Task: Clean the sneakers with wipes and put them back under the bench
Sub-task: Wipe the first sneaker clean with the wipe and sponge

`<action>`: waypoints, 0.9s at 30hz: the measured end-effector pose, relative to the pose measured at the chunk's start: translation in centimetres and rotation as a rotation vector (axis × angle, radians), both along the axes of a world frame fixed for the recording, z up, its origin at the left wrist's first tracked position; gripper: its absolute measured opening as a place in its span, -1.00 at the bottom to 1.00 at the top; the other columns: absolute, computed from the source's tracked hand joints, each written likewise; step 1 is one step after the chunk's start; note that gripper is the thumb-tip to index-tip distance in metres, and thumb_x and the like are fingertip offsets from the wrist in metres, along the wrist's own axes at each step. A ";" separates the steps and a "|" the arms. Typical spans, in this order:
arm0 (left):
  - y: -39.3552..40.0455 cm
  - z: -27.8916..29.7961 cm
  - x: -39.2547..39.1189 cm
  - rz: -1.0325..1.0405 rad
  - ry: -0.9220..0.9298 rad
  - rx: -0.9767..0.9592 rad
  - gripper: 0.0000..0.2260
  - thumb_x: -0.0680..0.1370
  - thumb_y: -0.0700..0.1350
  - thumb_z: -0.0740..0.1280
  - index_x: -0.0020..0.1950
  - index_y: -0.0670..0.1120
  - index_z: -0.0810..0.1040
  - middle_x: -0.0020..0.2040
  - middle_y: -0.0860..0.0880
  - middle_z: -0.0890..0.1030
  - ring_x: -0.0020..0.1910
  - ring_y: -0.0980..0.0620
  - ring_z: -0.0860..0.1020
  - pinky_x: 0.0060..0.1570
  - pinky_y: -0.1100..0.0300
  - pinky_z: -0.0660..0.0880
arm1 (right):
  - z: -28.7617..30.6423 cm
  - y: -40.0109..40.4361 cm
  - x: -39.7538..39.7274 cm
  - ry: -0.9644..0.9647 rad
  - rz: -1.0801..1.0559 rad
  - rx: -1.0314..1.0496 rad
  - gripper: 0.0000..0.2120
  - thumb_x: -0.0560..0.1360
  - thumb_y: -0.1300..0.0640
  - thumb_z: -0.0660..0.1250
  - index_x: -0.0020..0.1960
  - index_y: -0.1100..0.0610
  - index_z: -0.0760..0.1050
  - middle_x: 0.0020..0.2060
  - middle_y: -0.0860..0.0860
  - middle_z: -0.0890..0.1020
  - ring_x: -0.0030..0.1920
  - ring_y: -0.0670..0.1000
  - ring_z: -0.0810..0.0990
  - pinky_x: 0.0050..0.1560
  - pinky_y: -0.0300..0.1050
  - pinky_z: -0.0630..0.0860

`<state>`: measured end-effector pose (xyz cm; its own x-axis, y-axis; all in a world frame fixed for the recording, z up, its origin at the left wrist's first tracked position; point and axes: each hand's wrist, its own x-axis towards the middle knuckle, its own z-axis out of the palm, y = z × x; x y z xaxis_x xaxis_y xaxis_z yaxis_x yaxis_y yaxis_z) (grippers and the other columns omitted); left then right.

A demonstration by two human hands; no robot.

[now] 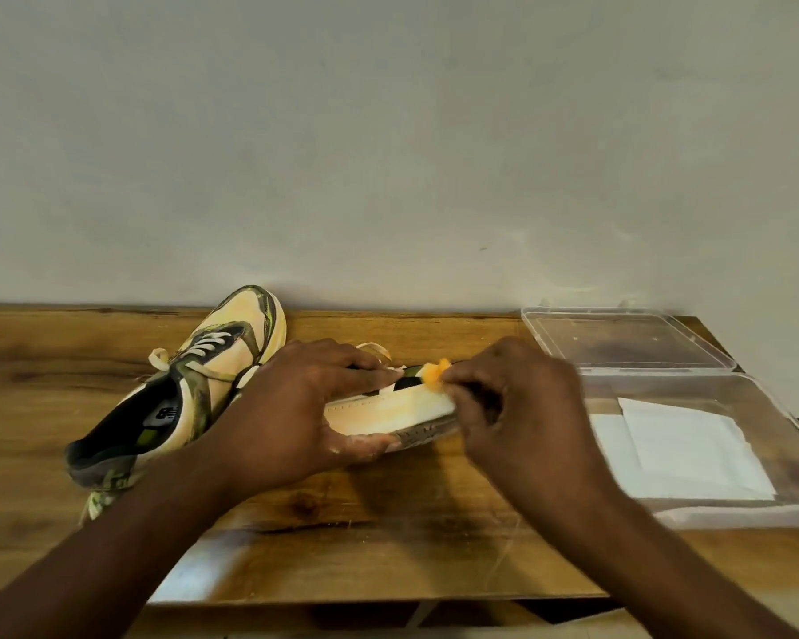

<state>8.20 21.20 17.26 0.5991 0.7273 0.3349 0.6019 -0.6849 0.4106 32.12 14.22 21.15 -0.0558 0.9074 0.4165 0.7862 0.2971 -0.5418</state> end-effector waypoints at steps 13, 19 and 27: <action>-0.1 0.0 0.0 0.015 0.030 0.027 -0.42 0.42 0.37 0.47 0.41 0.23 0.59 0.27 0.30 0.61 0.25 0.25 0.54 0.17 -0.10 0.54 | 0.8 -0.2 -0.9 -0.069 0.042 -0.080 -0.80 0.40 0.19 0.59 -0.04 -0.06 0.75 -0.19 -0.18 0.64 -0.23 -0.17 0.57 -0.21 -0.14 0.61; -0.5 0.1 0.0 0.013 0.028 0.036 -0.40 0.42 0.42 0.45 0.41 0.24 0.58 0.28 0.31 0.60 0.26 0.25 0.54 0.19 -0.10 0.54 | 1.9 1.6 3.2 0.067 -0.082 -0.137 -0.80 0.34 0.27 0.60 -0.23 -0.02 0.73 -0.36 -0.22 0.65 -0.25 -0.20 0.64 -0.30 -0.33 0.54; -0.2 -0.1 0.0 0.009 0.054 0.050 -0.43 0.42 0.37 0.48 0.39 0.23 0.59 0.28 0.29 0.61 0.25 0.20 0.56 0.14 -0.11 0.55 | 0.9 0.2 -0.7 -0.041 0.102 -0.092 -0.78 0.40 0.21 0.59 -0.01 -0.04 0.76 -0.20 -0.16 0.65 -0.24 -0.15 0.59 -0.22 -0.14 0.63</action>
